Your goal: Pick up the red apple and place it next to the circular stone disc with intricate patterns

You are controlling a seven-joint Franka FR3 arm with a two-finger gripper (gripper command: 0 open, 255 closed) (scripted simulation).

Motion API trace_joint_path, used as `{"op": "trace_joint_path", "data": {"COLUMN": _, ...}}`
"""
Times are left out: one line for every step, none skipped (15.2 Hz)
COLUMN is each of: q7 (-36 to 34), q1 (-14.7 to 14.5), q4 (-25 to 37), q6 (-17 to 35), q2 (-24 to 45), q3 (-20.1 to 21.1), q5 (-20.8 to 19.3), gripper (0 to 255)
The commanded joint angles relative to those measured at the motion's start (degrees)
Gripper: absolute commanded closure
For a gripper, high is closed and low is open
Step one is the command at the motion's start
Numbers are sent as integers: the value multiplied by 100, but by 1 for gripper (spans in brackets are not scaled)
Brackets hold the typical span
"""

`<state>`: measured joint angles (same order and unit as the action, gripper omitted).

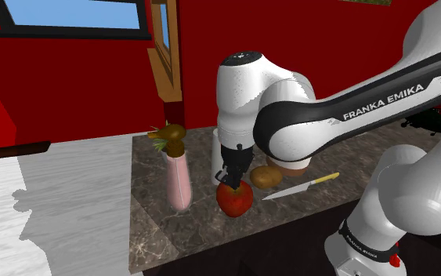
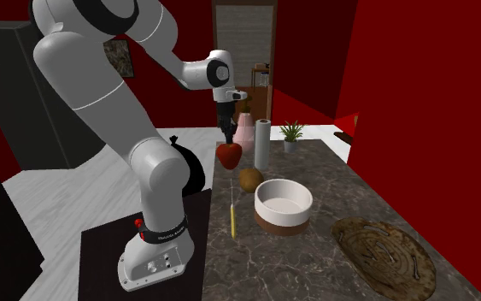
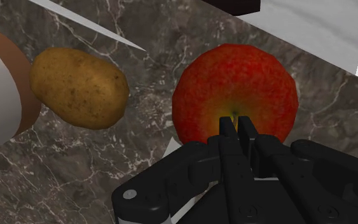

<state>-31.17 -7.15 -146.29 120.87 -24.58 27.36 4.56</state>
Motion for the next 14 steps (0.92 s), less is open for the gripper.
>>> {"op": "trace_joint_path", "data": {"q7": 0, "q1": 0, "q4": -1, "q6": 0, "q2": 0, "q3": 0, "q5": 0, "gripper": 255}}
{"op": "trace_joint_path", "data": {"q7": 0, "q1": 0, "q4": -1, "q6": 0, "q2": 0, "q3": 0, "q5": 0, "gripper": 255}}
{"op": "trace_joint_path", "data": {"q7": 0, "q1": 1, "q4": -1, "q6": 1, "q2": 1, "q3": 0, "q5": -1, "gripper": 255}}
{"op": "trace_joint_path", "data": {"q7": 18, "q1": -5, "q4": 46, "q6": -87, "q2": -42, "q3": -19, "q5": 7, "gripper": 255}}
{"op": "trace_joint_path", "data": {"q7": 34, "q1": -10, "q4": 96, "q6": -174, "q2": -81, "q3": -37, "q5": 12, "gripper": 255}}
{"op": "trace_joint_path", "data": {"q7": 50, "q1": -14, "q4": 146, "q6": -261, "q2": -120, "q3": -55, "q5": 17, "gripper": 255}}
{"op": "trace_joint_path", "data": {"q7": 65, "q1": -17, "q4": 197, "q6": -347, "q2": -156, "q3": -73, "q5": 21, "gripper": 255}}
{"op": "trace_joint_path", "data": {"q7": 80, "q1": -20, "q4": 250, "q6": -432, "q2": -191, "q3": -90, "q5": 24, "gripper": 255}}
{"op": "trace_joint_path", "data": {"q7": 94, "q1": -23, "q4": 303, "q6": -517, "q2": -224, "q3": -107, "q5": 27, "gripper": 255}}
{"op": "trace_joint_path", "data": {"q7": 107, "q1": -25, "q4": 358, "q6": -602, "q2": -255, "q3": -124, "q5": 28, "gripper": 255}}
{"op": "trace_joint_path", "data": {"q7": 120, "q1": -27, "q4": 414, "q6": -685, "q2": -284, "q3": -140, "q5": 29, "gripper": 255}}
{"op": "trace_joint_path", "data": {"q7": 133, "q1": -28, "q4": 471, "q6": -769, "q2": -312, "q3": -156, "q5": 30, "gripper": 255}}
{"op": "trace_joint_path", "data": {"q7": 145, "q1": -29, "q4": 529, "q6": -852, "q2": -338, "q3": -172, "q5": 29, "gripper": 255}}
{"op": "trace_joint_path", "data": {"q7": 156, "q1": -29, "q4": 588, "q6": -934, "q2": -362, "q3": -187, "q5": 29, "gripper": 255}}
